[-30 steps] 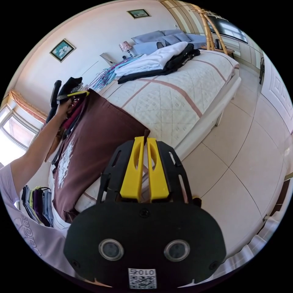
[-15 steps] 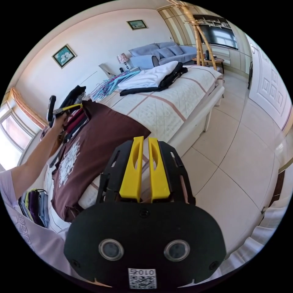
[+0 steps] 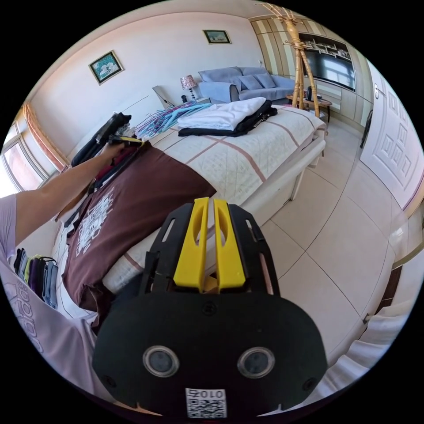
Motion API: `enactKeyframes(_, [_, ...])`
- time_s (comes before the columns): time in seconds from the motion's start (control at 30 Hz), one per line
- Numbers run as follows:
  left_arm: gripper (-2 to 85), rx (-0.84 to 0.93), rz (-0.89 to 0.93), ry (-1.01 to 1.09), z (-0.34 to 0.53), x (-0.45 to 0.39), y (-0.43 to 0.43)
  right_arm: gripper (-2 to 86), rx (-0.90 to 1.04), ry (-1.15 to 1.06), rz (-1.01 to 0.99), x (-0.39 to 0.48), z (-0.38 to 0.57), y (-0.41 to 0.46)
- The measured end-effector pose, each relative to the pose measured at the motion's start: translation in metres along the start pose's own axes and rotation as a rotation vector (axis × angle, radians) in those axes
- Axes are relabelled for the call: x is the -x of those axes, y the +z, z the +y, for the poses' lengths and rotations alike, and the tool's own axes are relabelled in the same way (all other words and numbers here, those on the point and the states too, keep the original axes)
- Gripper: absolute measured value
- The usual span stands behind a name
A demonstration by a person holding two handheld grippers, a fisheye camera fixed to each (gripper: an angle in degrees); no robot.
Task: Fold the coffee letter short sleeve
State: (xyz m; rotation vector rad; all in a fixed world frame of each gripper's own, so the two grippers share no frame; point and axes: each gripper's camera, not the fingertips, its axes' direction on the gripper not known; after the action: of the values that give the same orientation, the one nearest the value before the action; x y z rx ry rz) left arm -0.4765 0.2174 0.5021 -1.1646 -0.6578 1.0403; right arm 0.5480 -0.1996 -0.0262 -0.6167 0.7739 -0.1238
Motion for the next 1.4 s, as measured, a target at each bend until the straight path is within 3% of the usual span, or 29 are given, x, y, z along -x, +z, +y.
enactKeyframes(0.2, [9.2,0.019,0.025,-0.096,0.010,0.009,0.005,4.0,-0.002,-0.022,-0.014,0.002,0.012,0.011])
enactKeyframes(0.4, [10.1,-0.145,-0.293,-0.125,0.061,-0.018,-0.082,3.6,-0.029,-0.073,-0.018,0.019,0.020,0.010])
enactKeyframes(0.57, [9.1,-0.208,-0.050,-0.231,0.180,-0.015,-0.158,3.7,-0.047,-0.151,-0.055,0.043,0.027,0.005])
enactKeyframes(0.73, [8.0,-0.117,-0.005,-0.248,0.300,-0.034,-0.204,4.2,-0.017,-0.242,-0.154,0.084,0.036,0.012])
enactKeyframes(0.8, [7.8,-0.160,0.072,-0.311,0.349,-0.033,-0.232,4.6,-0.025,-0.343,-0.204,0.118,0.045,0.005])
enactKeyframes(0.87, [8.0,-0.296,0.262,-0.381,0.416,-0.033,-0.274,5.1,0.005,-0.461,-0.257,0.147,0.058,0.006])
enactKeyframes(0.97, [9.3,-0.338,0.363,-0.361,0.480,-0.055,-0.308,6.5,0.172,-0.634,-0.358,0.187,0.092,0.026])
enactKeyframes(1.2, [12.4,-0.259,0.461,-0.119,0.535,-0.139,-0.345,10.8,0.472,-0.809,-0.328,0.226,0.162,0.057])
enactKeyframes(1.4, [14.8,-0.283,0.560,0.063,0.526,-0.197,-0.352,9.1,0.570,-0.787,-0.257,0.231,0.180,0.086])
